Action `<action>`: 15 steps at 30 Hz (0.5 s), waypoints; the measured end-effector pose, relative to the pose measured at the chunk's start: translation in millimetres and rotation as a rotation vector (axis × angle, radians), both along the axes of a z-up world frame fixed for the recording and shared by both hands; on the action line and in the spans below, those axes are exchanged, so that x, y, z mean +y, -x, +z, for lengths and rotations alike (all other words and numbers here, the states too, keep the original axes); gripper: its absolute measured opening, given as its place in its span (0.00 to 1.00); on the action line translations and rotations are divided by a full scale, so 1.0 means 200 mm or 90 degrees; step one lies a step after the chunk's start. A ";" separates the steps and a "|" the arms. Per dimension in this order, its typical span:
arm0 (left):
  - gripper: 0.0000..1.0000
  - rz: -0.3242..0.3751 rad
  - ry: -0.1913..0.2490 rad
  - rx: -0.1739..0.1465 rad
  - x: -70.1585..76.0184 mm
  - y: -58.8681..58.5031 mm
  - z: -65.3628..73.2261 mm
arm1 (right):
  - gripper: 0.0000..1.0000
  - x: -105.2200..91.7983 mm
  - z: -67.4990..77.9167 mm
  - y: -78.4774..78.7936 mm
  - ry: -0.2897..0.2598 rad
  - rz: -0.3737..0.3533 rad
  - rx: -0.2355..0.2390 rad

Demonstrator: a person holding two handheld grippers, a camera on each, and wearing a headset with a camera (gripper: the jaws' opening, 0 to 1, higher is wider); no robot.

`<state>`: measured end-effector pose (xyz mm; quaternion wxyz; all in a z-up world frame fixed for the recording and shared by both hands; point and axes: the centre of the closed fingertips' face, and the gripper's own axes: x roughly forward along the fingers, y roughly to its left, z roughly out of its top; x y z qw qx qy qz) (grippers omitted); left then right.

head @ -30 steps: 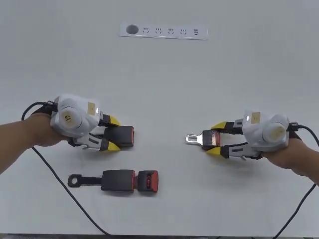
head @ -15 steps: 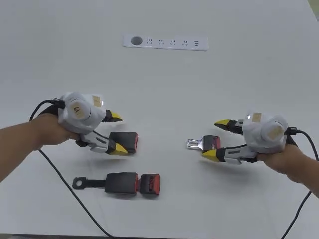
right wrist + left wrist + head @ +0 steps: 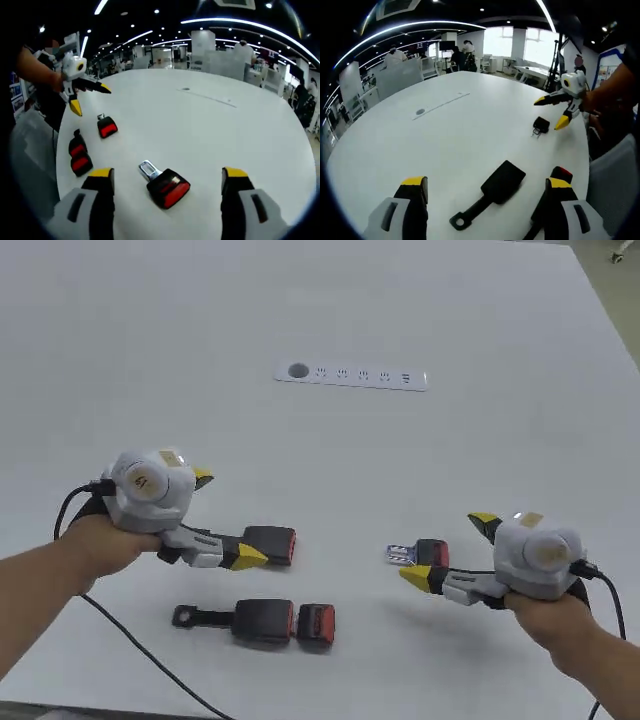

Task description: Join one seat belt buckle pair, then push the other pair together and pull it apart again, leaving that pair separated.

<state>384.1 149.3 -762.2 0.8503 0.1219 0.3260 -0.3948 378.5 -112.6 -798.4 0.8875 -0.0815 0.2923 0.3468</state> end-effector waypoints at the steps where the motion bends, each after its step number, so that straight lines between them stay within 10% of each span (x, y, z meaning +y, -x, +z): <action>1: 0.99 0.008 0.000 -0.009 0.02 0.01 0.01 | 0.90 0.01 0.01 0.01 -0.001 -0.002 -0.001; 15: 1.00 0.096 0.075 -0.045 0.16 0.28 0.13 | 0.95 0.09 0.10 0.26 0.046 0.026 -0.055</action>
